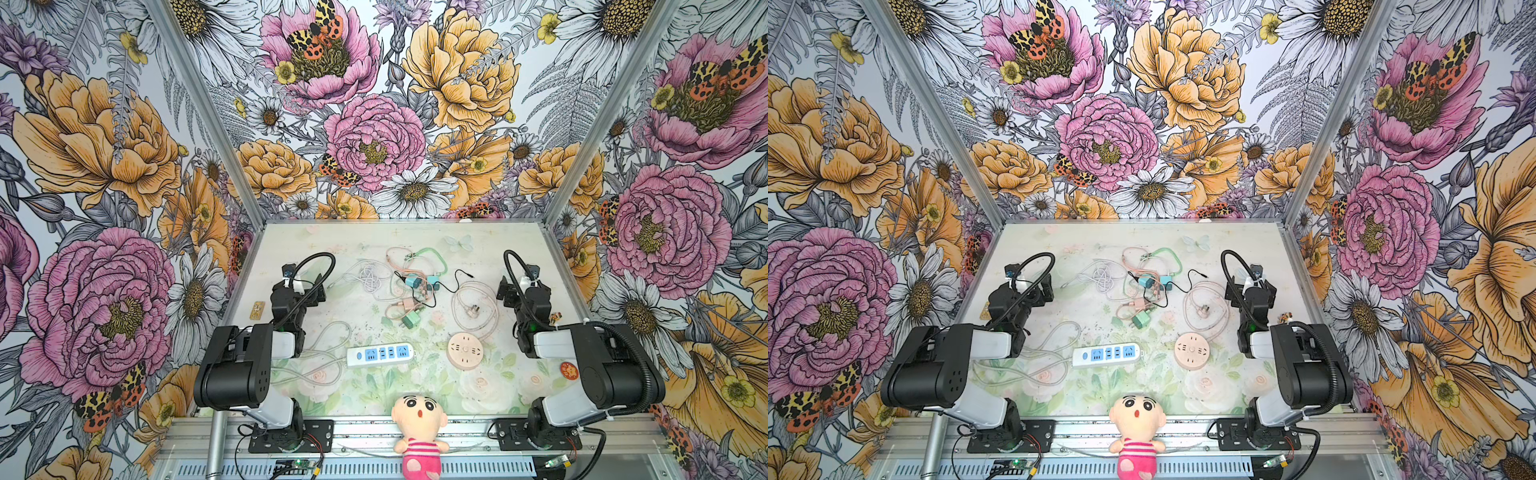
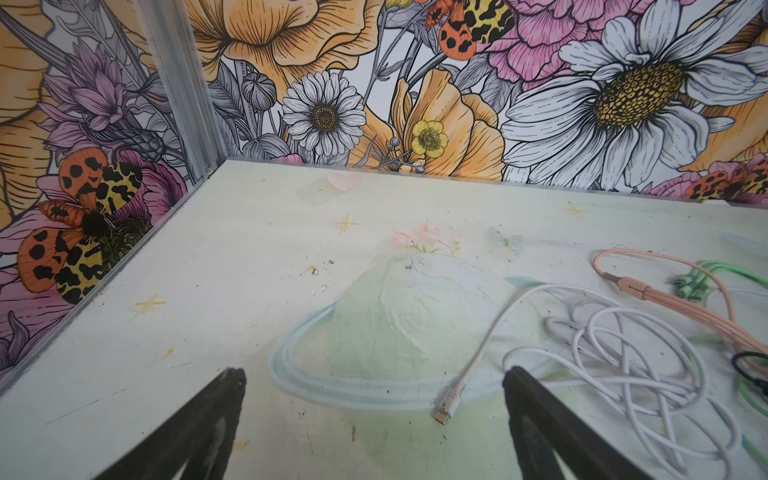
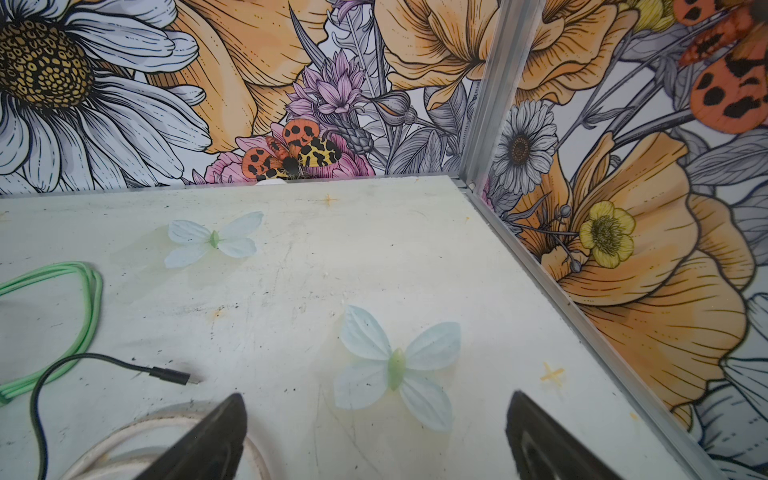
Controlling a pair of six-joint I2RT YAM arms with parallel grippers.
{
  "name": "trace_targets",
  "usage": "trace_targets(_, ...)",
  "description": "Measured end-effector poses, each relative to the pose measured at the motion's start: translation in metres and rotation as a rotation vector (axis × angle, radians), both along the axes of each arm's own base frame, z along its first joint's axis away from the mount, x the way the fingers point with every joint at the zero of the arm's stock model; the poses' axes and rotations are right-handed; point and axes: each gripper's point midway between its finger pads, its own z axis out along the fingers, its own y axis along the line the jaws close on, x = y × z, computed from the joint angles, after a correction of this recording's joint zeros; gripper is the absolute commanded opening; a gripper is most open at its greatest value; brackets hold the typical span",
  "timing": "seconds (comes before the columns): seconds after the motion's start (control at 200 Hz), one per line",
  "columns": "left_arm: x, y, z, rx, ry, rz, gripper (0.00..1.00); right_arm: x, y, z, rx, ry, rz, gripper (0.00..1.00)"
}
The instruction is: Insert the plug
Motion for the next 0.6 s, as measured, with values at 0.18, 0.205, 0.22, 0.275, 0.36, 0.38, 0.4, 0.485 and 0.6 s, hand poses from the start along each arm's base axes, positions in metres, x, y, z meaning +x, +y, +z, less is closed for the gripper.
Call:
trace_targets(0.18, 0.007, -0.009, 0.033, 0.017, -0.016, -0.018, 0.99, -0.002, 0.000, -0.001, 0.000, 0.020, 0.000, 0.99)
trace_targets(0.205, 0.008, -0.010, 0.039, 0.017, -0.021, -0.021, 0.98, -0.003, 0.000, 0.001, 0.000, 0.021, 0.000, 0.99)
trace_targets(0.22, 0.008, -0.011, 0.041, 0.018, -0.022, -0.023, 0.99, -0.003, 0.000, 0.002, 0.000, 0.022, 0.000, 0.99)
trace_targets(0.275, 0.008, -0.014, 0.051, 0.019, -0.023, -0.032, 0.99, -0.003, 0.000, 0.009, -0.001, 0.016, -0.001, 0.99)
trace_targets(0.36, 0.007, -0.021, 0.061, 0.012, -0.009, -0.052, 0.99, -0.003, -0.001, 0.025, -0.002, -0.006, -0.008, 0.99)
trace_targets(0.38, 0.006, -0.023, 0.064, 0.008, -0.008, -0.058, 0.99, -0.004, -0.001, 0.030, -0.002, -0.013, -0.009, 0.98)
trace_targets(0.4, 0.006, -0.025, 0.067, 0.004, -0.005, -0.064, 0.99, -0.004, -0.002, 0.034, -0.002, -0.019, -0.009, 0.97)
trace_targets(0.485, 0.008, -0.034, 0.080, -0.022, 0.010, -0.086, 0.99, -0.007, -0.005, 0.055, -0.006, -0.052, -0.036, 0.94)
trace_targets(0.6, 0.015, -0.051, 0.101, -0.071, 0.033, -0.143, 0.99, -0.015, -0.018, 0.090, -0.022, -0.091, -0.138, 0.94)
